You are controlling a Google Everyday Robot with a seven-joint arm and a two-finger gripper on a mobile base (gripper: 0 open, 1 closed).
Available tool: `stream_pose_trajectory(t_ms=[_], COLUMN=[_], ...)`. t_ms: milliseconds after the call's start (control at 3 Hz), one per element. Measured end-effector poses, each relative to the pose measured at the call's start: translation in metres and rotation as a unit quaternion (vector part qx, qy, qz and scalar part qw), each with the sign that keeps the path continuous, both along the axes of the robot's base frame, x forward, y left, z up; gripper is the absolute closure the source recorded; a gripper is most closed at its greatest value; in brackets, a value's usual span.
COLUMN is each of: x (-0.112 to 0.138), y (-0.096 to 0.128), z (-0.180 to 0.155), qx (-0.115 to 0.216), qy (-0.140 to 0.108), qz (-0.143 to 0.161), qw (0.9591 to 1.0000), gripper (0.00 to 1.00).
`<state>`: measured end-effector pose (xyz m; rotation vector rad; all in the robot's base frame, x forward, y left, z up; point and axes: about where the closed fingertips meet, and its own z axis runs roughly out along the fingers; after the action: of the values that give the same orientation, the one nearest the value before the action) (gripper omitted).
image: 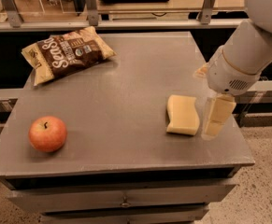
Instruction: Move sponge near brown chip bag
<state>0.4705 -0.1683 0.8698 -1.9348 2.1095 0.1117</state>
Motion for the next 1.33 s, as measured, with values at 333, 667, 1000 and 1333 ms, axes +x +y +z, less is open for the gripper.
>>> stream_pose_trajectory(t_ms=[333, 667, 1000, 1333], x=[0.005, 0.007, 0.009, 0.01], y=[-0.004, -0.003, 0.012, 0.013], z=[-0.019, -0.03, -0.04, -0.039], qx=[-0.002, 0.007, 0.017, 0.019], qy=[0.013, 0.032, 0.048, 0.048], qz=[-0.009, -0.019, -0.019, -0.018], qw=[0.9999, 0.9993, 0.9985, 0.9985], gripper=[0.0, 0.0, 0.0, 0.0])
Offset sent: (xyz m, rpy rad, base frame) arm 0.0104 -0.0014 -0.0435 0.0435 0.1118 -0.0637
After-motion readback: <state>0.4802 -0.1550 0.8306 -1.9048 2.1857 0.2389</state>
